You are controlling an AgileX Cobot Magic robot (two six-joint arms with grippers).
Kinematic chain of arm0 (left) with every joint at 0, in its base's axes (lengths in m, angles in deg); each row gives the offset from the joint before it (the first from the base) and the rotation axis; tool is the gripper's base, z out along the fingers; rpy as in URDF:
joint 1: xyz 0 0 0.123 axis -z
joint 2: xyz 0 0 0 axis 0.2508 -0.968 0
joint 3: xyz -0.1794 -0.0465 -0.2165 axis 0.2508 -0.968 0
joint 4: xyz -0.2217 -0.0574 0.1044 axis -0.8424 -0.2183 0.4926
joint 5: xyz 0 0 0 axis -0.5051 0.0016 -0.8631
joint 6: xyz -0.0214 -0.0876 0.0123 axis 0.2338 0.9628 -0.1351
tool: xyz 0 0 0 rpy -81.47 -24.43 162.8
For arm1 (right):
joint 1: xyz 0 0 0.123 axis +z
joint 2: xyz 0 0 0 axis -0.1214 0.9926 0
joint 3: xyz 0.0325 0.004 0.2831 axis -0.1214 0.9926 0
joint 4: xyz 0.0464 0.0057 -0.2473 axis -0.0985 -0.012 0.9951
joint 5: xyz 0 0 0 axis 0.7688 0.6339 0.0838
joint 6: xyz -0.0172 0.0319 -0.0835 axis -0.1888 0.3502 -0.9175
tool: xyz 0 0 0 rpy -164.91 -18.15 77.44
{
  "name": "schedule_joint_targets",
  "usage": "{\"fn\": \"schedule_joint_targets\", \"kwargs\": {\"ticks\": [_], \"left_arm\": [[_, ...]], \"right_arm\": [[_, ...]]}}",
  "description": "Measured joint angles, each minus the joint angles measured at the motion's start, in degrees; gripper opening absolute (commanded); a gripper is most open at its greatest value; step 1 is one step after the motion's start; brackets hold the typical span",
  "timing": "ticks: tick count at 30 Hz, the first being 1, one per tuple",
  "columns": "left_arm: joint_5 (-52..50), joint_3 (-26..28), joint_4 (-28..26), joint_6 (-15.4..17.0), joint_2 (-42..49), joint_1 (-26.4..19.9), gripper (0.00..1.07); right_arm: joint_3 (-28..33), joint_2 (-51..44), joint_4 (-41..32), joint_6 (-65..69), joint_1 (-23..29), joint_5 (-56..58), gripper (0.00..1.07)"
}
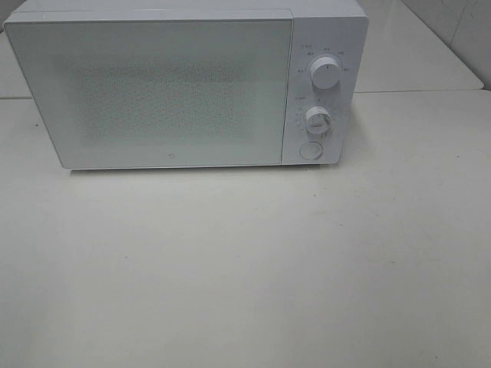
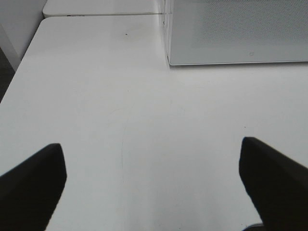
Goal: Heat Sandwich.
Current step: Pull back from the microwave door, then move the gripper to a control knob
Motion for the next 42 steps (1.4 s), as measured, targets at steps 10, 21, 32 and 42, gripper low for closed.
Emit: {"fn": "schedule_joint_targets", "kwargs": {"ticks": [10,21,32,42], "left_arm": [[0.0,0.0,0.0,0.0,0.0,0.0,0.92],[0.0,0.0,0.0,0.0,0.0,0.0,0.92],[0.0,0.0,0.0,0.0,0.0,0.0,0.92],[0.0,0.0,0.0,0.0,0.0,0.0,0.92]], "right_arm": [[0.0,0.0,0.0,0.0,0.0,0.0,0.76],[0.0,0.0,0.0,0.0,0.0,0.0,0.76],[-0.17,0.0,0.0,0.0,0.0,-0.17,0.76],[-0.86,2.92,-0.06,0.06,0.0,-8.77,0.76]]}}
